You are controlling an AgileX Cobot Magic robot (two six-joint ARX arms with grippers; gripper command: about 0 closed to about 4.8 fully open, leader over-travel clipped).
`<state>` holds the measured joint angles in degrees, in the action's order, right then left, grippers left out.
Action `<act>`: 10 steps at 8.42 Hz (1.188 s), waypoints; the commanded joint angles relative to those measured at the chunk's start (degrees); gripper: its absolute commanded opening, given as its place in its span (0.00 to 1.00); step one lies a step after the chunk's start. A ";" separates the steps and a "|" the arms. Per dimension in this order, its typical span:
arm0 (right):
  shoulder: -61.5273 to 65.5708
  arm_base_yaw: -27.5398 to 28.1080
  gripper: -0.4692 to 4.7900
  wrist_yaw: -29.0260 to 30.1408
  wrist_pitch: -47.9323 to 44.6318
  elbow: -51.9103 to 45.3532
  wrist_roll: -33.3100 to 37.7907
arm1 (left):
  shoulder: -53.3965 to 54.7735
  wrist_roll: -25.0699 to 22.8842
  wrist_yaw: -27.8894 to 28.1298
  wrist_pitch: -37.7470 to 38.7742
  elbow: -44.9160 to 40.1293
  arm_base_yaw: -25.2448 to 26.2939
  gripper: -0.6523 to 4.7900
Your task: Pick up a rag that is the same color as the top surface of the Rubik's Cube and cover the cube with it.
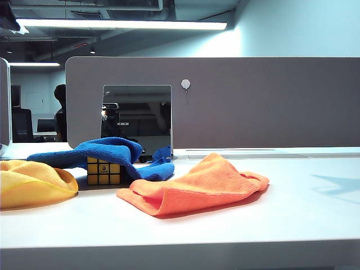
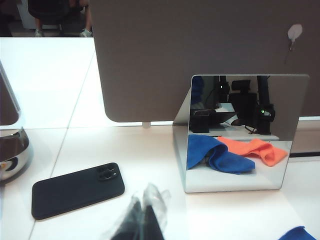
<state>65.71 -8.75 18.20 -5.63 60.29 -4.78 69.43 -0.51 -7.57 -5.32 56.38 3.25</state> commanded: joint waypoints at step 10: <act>-46.90 8.35 0.08 -9.70 -3.23 -39.54 0.04 | -35.19 2.32 -3.67 13.53 -23.12 1.92 0.11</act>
<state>19.44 -0.73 8.80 -8.45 21.52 -4.78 35.77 1.10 -12.45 8.21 34.11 5.19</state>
